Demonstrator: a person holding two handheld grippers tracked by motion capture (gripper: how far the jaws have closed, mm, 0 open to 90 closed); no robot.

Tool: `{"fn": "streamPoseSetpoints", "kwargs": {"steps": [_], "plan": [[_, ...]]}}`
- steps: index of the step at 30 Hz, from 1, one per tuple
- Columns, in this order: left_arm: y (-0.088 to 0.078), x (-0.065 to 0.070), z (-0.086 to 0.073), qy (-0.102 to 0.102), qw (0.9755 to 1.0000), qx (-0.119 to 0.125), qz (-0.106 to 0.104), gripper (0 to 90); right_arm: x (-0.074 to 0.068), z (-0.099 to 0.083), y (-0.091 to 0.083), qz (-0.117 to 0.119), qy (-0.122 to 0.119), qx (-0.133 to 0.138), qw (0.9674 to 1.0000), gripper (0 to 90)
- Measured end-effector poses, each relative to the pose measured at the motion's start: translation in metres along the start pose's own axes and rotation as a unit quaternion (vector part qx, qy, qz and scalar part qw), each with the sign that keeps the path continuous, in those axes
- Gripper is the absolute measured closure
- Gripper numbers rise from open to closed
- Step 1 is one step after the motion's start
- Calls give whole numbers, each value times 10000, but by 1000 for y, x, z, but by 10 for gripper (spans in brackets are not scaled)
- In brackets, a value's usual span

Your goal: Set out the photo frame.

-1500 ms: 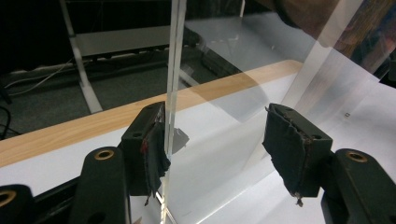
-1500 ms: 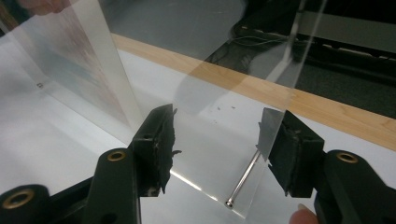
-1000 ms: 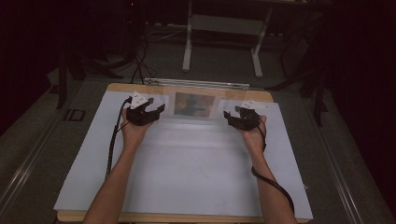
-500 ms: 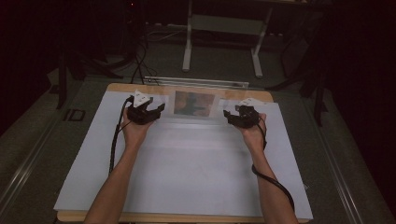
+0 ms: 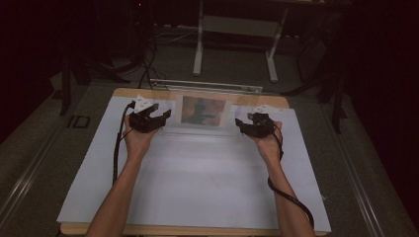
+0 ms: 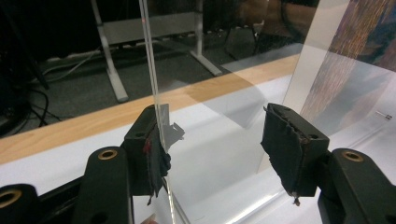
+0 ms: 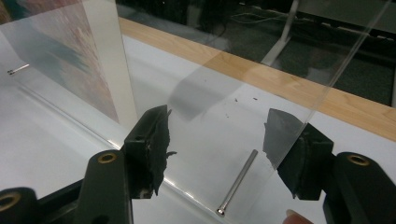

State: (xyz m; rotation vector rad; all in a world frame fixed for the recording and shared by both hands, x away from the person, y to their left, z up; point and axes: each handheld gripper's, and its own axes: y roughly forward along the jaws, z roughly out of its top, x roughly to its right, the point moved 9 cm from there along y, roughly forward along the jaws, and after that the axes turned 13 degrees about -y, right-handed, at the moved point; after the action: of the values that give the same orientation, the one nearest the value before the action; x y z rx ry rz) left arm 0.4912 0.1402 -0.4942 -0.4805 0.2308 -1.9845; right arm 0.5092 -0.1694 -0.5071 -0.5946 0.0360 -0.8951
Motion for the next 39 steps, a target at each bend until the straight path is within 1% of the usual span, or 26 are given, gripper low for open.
{"fn": "streamPoseSetpoints", "kwargs": {"steps": [3, 5, 8, 9, 10, 15, 20, 23, 29, 31, 36, 37, 38, 39], "plan": [[-5, 2, -1, -30, 10000, -6, 5, 417, -3, 1, -5, 0, 11, -31, 10000, 396], [-9, 3, -1, -60, 10000, -57, -2, 417, -6, 2, -8, 11, 20, -74, 10000, 396], [-13, 4, -2, -81, 9999, -79, -12, 417, -9, 3, -12, 31, 23, -73, 10000, 399], [-19, 5, -2, -114, 9999, -103, -2, 417, -10, 3, -14, 61, 42, -64, 10000, 402], [-22, 5, -3, -109, 9999, -122, 0, 417, -14, 4, -18, 90, 63, -75, 9999, 403], [-33, 8, -3, -181, 9995, -253, 2, 417, -22, 6, -27, 139, 92, -118, 9998, 403], [-44, 10, -11, -297, 9989, -359, -25, 417, -31, 5, -38, 192, 96, -115, 9997, 409], [-49, 13, -15, -320, 9988, -362, -14, 417, -37, 3, -42, 230, 120, -145, 9996, 409], [-59, 20, -19, -254, 9987, -443, 44, 417, -44, -5, -50, 292, 225, -174, 9992, 409], [-61, 22, -21, -256, 9985, -480, 59, 416, -45, -6, -51, 297, 244, -178, 9991, 409], [-63, 25, -26, -270, 9985, -465, 93, 405, -49, -14, -55, 314, 299, -173, 9989, 409], [-62, 26, -33, -328, 9978, -552, 153, 405, -51, -16, -54, 323, 323, -177, 9988, 409], [-62, 26, -36, -349, 9975, -589, 187, 402, -53, -23, -52, 376, 384, -237, 9983, 408], [-62, 26, -38, -362, 9971, -644, 197, 402, -53, -26, -51, 415, 397, -288, 9979, 408]]}}
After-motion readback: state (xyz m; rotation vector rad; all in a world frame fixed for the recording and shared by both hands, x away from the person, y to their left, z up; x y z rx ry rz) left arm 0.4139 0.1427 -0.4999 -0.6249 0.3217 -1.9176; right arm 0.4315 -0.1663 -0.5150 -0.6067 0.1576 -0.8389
